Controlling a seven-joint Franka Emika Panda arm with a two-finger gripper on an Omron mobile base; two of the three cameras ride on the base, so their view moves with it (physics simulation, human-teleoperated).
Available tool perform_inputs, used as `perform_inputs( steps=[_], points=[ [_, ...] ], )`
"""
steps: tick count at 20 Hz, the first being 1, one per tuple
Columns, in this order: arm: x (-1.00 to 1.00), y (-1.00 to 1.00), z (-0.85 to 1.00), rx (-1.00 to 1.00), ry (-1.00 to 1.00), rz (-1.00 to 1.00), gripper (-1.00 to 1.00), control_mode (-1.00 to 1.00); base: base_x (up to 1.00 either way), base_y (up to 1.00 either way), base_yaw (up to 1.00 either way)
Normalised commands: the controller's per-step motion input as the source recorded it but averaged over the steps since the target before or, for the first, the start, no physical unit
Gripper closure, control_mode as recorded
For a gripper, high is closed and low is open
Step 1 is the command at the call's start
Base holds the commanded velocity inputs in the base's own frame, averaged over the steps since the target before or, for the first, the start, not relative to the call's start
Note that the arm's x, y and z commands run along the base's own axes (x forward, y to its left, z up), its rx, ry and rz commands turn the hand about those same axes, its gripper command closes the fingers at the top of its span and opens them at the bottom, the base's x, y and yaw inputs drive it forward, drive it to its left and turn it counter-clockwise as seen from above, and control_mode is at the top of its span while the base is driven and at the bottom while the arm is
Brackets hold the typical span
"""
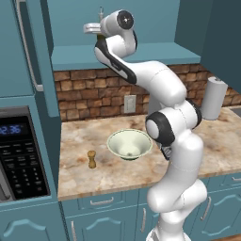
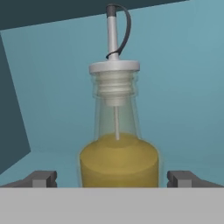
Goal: Retrieve the bottle and the shaker from the cabinet and place them next to the mixing bowl on the counter. Then add garlic from the fridge to the mixing bowl.
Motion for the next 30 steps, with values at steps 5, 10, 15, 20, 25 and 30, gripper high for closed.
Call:
perform_inputs(
  steps=[5, 10, 15, 20, 25, 30],
  points=[
    [0.08, 0.00, 0.00, 0.00, 0.02, 0.00, -1.00, -1.00, 0.00, 0.00, 0.00],
    [0.00, 0.00, 0.00, 0.00, 0.01, 0.00, -1.00, -1.00, 0.00, 0.00, 0.00],
    [0.00, 0.00, 0.00, 0.00, 0.00, 0.00, -1.00, -1.00, 0.00, 0.00, 0.00],
    [0.00, 0.00, 0.00, 0.00, 0.00, 0.00, -1.00, -1.00, 0.00, 0.00, 0.00],
    [0.00, 0.00, 0.00, 0.00, 0.00, 0.00, 1.00, -1.00, 0.00, 0.00, 0.00],
    [0.00, 0.00, 0.00, 0.00, 0.00, 0.00, 1.00, -1.00, 0.00, 0.00, 0.00]
  ],
)
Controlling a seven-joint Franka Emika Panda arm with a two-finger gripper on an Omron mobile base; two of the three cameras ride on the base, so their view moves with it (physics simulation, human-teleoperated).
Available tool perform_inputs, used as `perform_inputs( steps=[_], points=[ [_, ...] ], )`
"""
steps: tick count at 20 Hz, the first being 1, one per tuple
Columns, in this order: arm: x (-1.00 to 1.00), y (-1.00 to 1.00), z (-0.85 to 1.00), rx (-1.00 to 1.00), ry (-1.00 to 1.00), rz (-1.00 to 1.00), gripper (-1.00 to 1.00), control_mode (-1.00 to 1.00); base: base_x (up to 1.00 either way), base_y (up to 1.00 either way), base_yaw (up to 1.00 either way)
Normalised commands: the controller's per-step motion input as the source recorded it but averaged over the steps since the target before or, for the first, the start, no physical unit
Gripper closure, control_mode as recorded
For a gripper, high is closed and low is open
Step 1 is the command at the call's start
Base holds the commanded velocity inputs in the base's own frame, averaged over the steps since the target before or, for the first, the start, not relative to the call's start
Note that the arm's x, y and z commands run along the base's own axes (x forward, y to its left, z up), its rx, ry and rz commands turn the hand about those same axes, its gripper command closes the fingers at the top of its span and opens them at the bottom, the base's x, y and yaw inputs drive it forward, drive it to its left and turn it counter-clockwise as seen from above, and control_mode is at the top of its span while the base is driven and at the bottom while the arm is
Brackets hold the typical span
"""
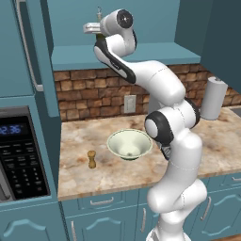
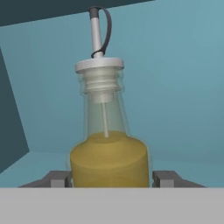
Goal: Retrieve the bottle and the shaker from the cabinet and place them next to the mixing bowl on the counter. Then add garlic from the fridge to the mixing bowl.
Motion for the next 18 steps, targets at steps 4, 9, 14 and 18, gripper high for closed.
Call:
perform_inputs(
  steps=[4, 9, 14, 18],
  points=[
    [0.00, 0.00, 0.00, 0.00, 0.00, 0.00, 1.00, -1.00, 0.00, 0.00, 0.00],
    [0.00, 0.00, 0.00, 0.00, 0.00, 0.00, 1.00, -1.00, 0.00, 0.00, 0.00],
    [-0.17, -0.03, 0.00, 0.00, 0.00, -0.01, 1.00, -1.00, 0.00, 0.00, 0.00],
    [-0.47, -0.25, 0.00, 0.02, -0.01, -0.05, 1.00, -1.00, 0.00, 0.00, 0.00]
  ],
)
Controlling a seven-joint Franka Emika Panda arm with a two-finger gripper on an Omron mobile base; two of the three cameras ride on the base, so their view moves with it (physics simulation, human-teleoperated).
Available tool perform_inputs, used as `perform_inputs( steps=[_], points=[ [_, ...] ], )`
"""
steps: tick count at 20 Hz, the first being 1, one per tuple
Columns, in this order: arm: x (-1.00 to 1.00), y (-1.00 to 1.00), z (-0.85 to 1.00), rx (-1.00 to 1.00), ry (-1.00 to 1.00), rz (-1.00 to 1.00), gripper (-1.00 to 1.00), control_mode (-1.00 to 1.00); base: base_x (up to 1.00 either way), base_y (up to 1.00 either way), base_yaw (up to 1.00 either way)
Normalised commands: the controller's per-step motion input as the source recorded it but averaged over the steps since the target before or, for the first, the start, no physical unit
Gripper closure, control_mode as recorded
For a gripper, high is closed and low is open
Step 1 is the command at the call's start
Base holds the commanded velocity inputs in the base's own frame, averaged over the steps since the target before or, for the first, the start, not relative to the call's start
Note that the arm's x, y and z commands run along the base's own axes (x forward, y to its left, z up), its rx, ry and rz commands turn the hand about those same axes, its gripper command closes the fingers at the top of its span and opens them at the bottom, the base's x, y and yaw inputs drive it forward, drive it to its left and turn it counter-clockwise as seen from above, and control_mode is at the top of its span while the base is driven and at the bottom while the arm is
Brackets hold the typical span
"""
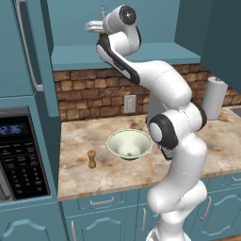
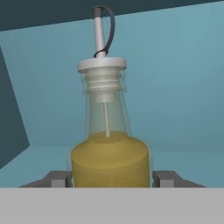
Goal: Retrieve the bottle and the shaker from the cabinet and place them next to the mixing bowl on the counter. Then add garlic from the fridge to the mixing bowl.
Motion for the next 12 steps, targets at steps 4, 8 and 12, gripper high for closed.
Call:
perform_inputs(
  steps=[4, 8, 12],
  points=[
    [-0.53, -0.34, -0.07, 0.02, -0.02, -0.07, 1.00, -1.00, 0.00, 0.00, 0.00],
    [-0.65, -0.33, -0.07, 0.04, -0.02, -0.08, 1.00, -1.00, 0.00, 0.00, 0.00],
    [-0.77, -0.29, -0.01, 0.03, 0.00, -0.11, 1.00, -1.00, 0.00, 0.00, 0.00]
  ],
)
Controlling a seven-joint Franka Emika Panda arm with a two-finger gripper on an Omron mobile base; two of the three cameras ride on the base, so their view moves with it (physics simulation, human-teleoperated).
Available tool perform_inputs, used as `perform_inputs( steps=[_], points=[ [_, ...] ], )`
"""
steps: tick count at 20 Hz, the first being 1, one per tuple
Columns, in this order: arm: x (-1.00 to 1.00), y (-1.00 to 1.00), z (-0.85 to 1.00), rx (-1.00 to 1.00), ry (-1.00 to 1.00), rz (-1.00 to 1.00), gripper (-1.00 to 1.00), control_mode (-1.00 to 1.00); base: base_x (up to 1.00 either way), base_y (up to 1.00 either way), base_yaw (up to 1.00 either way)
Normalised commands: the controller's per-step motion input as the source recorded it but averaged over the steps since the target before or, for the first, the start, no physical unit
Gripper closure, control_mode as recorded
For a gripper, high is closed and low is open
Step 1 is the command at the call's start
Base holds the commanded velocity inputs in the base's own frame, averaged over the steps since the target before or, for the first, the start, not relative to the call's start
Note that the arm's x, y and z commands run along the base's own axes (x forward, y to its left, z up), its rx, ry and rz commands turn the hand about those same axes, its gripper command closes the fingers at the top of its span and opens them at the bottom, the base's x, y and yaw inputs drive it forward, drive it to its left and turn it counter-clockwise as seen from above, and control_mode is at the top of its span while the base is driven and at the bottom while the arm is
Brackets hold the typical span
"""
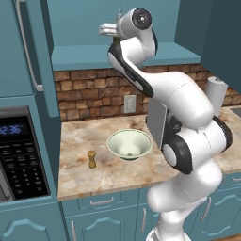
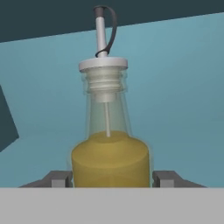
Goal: Retrieve the bottle and the shaker from the cabinet and place them next to the mixing bowl on the counter. Then add garlic from the fridge to the mixing bowl.
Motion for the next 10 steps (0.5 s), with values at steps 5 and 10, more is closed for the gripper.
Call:
perform_inputs(
  steps=[5, 10],
  points=[
    [-0.94, -0.15, 0.00, 0.00, -0.01, -0.12, 1.00, -1.00, 0.00, 0.00, 0.00],
    [-1.00, -0.02, -0.07, 0.00, 0.00, -0.13, 1.00, -1.00, 0.00, 0.00, 0.00]
  ],
)
